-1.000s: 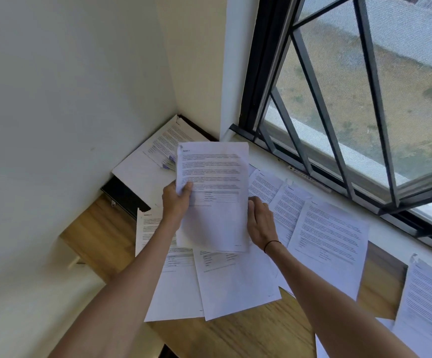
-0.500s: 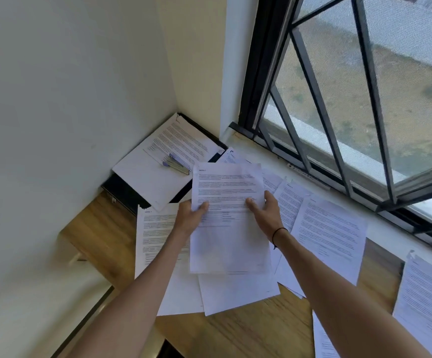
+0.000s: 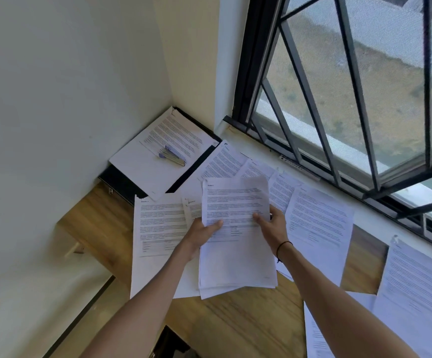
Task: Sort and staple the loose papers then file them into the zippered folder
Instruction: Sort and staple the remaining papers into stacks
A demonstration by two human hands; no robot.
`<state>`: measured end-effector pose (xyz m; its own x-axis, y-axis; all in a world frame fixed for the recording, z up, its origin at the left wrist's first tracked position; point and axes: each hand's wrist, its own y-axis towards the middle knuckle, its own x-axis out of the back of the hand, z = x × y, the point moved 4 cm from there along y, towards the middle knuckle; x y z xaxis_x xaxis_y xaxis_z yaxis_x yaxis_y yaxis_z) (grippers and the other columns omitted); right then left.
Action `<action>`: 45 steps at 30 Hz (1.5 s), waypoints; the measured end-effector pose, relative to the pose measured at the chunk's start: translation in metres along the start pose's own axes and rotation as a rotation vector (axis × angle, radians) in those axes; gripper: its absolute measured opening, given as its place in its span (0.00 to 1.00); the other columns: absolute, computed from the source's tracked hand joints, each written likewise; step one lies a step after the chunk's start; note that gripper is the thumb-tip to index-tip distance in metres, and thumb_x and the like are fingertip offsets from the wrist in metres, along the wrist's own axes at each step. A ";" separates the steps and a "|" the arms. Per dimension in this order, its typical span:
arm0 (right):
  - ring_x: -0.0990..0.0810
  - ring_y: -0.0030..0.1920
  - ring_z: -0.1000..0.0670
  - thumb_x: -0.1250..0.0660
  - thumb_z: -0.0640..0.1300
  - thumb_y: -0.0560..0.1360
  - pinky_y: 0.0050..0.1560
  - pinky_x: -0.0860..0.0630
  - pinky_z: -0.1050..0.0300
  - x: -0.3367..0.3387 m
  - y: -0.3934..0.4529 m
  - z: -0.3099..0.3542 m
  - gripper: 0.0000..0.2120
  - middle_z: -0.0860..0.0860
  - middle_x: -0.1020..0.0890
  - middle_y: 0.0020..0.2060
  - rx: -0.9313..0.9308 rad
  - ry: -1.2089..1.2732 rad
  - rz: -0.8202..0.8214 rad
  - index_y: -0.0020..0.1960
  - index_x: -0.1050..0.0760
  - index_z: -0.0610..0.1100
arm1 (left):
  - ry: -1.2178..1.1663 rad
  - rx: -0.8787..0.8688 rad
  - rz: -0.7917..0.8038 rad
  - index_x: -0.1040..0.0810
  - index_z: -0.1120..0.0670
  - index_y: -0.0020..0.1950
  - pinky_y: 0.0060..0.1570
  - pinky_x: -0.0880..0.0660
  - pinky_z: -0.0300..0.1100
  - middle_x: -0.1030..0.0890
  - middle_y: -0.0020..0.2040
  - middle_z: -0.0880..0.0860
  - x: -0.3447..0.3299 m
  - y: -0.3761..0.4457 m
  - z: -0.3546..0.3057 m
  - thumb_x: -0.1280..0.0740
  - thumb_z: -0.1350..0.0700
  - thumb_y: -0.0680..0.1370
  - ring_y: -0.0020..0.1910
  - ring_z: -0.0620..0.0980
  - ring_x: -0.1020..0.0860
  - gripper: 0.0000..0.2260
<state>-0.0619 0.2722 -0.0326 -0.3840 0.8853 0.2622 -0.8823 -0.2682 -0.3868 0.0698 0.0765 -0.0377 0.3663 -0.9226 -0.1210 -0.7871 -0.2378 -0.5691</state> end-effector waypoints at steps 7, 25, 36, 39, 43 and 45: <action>0.15 0.50 0.47 0.27 0.42 0.77 0.52 0.15 0.42 0.023 -0.015 -0.020 0.08 0.50 0.14 0.50 -0.011 -0.056 -0.049 0.55 0.18 0.49 | 0.112 -0.011 0.004 0.23 0.50 0.71 0.61 0.23 0.37 0.18 0.64 0.46 -0.020 -0.004 0.016 0.29 0.52 0.81 0.62 0.44 0.20 0.18; 0.16 0.47 0.53 0.29 0.40 0.78 0.43 0.19 0.58 0.047 -0.033 -0.014 0.07 0.52 0.15 0.48 -0.038 -0.074 -0.118 0.55 0.21 0.44 | 0.204 -0.023 -0.013 0.22 0.51 0.70 0.51 0.24 0.30 0.18 0.61 0.46 -0.043 0.001 0.010 0.31 0.53 0.82 0.57 0.42 0.20 0.15; 0.18 0.44 0.42 0.28 0.48 0.76 0.47 0.18 0.42 0.082 -0.026 -0.026 0.11 0.41 0.17 0.45 -0.059 -0.121 -0.183 0.50 0.25 0.41 | 0.247 -0.061 0.002 0.21 0.53 0.68 0.55 0.25 0.34 0.18 0.58 0.47 -0.067 0.012 0.013 0.32 0.55 0.83 0.57 0.45 0.20 0.13; 0.24 0.39 0.47 0.29 0.49 0.77 0.41 0.23 0.47 0.096 -0.030 -0.028 0.12 0.40 0.19 0.44 -0.037 -0.147 -0.219 0.49 0.26 0.40 | 0.256 -0.063 0.034 0.21 0.54 0.69 0.62 0.24 0.42 0.17 0.60 0.48 -0.082 0.017 0.016 0.32 0.55 0.83 0.58 0.45 0.19 0.14; 0.31 0.37 0.50 0.39 0.50 0.84 0.38 0.33 0.50 0.118 -0.035 -0.026 0.16 0.49 0.27 0.36 -0.010 -0.174 -0.290 0.41 0.33 0.44 | 0.270 -0.056 0.059 0.22 0.54 0.70 0.64 0.26 0.43 0.18 0.62 0.49 -0.105 0.021 0.017 0.32 0.55 0.83 0.61 0.49 0.20 0.15; 0.35 0.36 0.51 0.43 0.51 0.86 0.38 0.38 0.51 0.128 -0.034 -0.027 0.17 0.50 0.31 0.35 -0.022 -0.176 -0.327 0.40 0.37 0.45 | 0.279 -0.056 0.065 0.22 0.54 0.70 0.63 0.26 0.42 0.18 0.62 0.50 -0.114 0.021 0.016 0.32 0.55 0.83 0.62 0.50 0.20 0.15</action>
<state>-0.0733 0.4048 -0.0096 -0.1255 0.8433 0.5225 -0.9609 0.0278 -0.2756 0.0191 0.1819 -0.0490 0.1692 -0.9826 0.0769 -0.8334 -0.1843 -0.5211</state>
